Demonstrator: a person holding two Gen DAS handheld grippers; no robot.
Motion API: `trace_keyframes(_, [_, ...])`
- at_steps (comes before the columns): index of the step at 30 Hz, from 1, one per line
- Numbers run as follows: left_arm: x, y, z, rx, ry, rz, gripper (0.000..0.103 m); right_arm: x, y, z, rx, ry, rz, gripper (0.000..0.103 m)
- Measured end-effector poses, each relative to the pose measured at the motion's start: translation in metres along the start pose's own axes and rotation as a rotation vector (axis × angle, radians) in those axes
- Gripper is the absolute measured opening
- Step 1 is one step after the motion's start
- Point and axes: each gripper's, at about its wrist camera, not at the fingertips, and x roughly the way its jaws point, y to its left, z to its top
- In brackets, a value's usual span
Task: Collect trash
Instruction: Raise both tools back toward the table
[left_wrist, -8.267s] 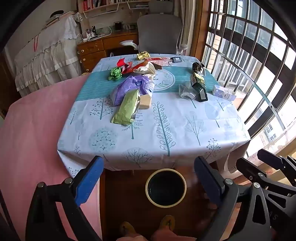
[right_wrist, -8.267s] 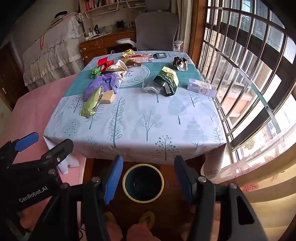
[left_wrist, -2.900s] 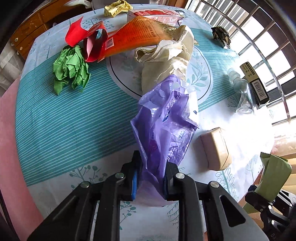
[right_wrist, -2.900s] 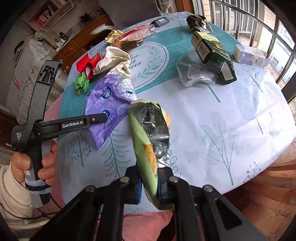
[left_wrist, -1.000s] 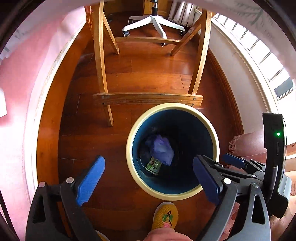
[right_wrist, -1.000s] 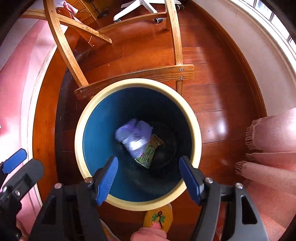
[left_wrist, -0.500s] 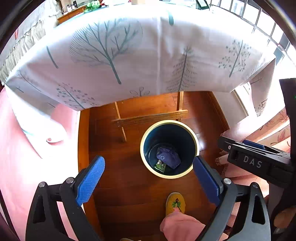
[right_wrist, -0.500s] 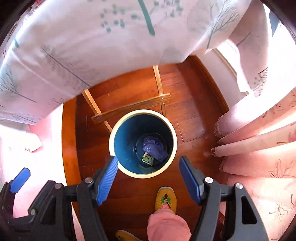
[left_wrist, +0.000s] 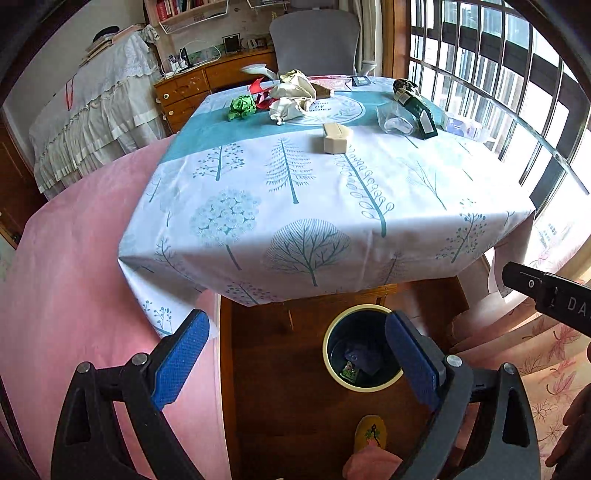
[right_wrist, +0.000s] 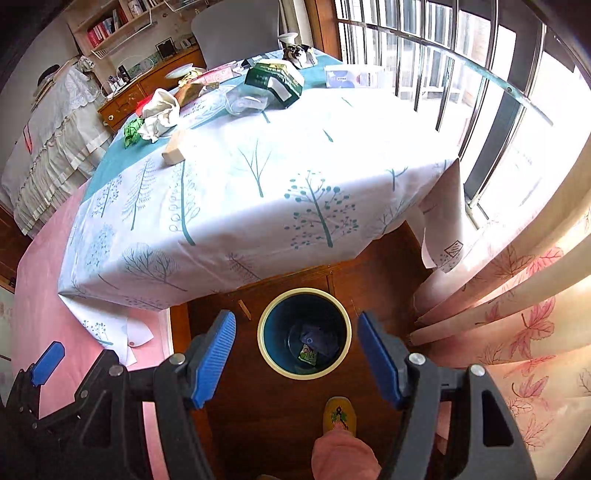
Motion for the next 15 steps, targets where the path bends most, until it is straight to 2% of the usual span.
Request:
trace_keyframes(8, [-0.028, 0.006, 0.062, 0.036, -0.109, 0.054, 0.095, -0.037, 0.016, 0.074, -0.042, -0.091, -0.018, 0.069])
trace_keyframes(15, [-0.01, 0.004, 0.111, 0.0, -0.123, 0.073, 0.095, -0.014, 0.031, 0.122, -0.115, -0.095, 0.031, 0.069])
